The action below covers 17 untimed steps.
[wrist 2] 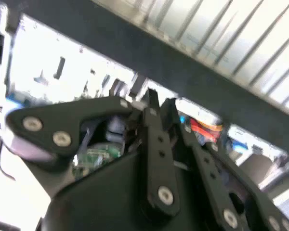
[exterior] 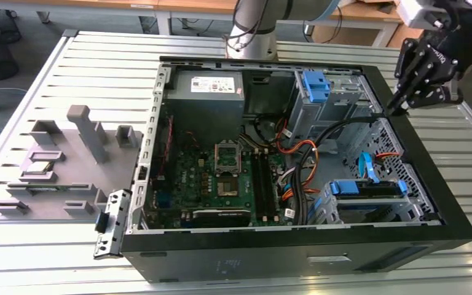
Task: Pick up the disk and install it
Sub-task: 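Insert the second disk wire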
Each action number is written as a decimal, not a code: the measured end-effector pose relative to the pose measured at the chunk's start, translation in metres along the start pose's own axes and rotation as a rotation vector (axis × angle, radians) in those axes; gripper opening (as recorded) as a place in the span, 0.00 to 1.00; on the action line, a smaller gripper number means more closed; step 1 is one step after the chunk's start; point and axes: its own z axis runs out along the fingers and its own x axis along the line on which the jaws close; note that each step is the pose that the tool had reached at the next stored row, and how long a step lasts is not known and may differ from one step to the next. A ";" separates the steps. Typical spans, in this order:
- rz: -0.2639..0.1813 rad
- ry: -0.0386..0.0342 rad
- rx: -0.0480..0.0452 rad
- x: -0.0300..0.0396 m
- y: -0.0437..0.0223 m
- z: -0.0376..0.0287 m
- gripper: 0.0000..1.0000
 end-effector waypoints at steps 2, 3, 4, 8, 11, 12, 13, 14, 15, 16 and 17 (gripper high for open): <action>0.000 0.0000 0.0000 -0.0006 0.0003 -0.0088 0.24; 0.000 0.0001 0.0000 -0.0008 0.0004 -0.0135 0.24; 0.000 0.0000 0.0000 -0.0009 0.0005 -0.0147 0.24; 0.000 -0.0003 -0.0001 -0.0009 0.0005 -0.0147 0.24; 0.000 -0.0002 0.0000 -0.0009 0.0005 -0.0148 0.24; 0.000 -0.0002 -0.0001 -0.0009 0.0005 -0.0149 0.24; 0.000 -0.0002 0.0000 -0.0009 0.0005 -0.0149 0.24; 0.000 -0.0002 0.0000 -0.0009 0.0005 -0.0149 0.24; 0.000 -0.0002 0.0000 -0.0009 0.0005 -0.0149 0.24; 0.000 -0.0002 -0.0001 -0.0009 0.0005 -0.0149 0.24; 0.000 0.0001 0.0000 -0.0008 0.0005 -0.0150 0.24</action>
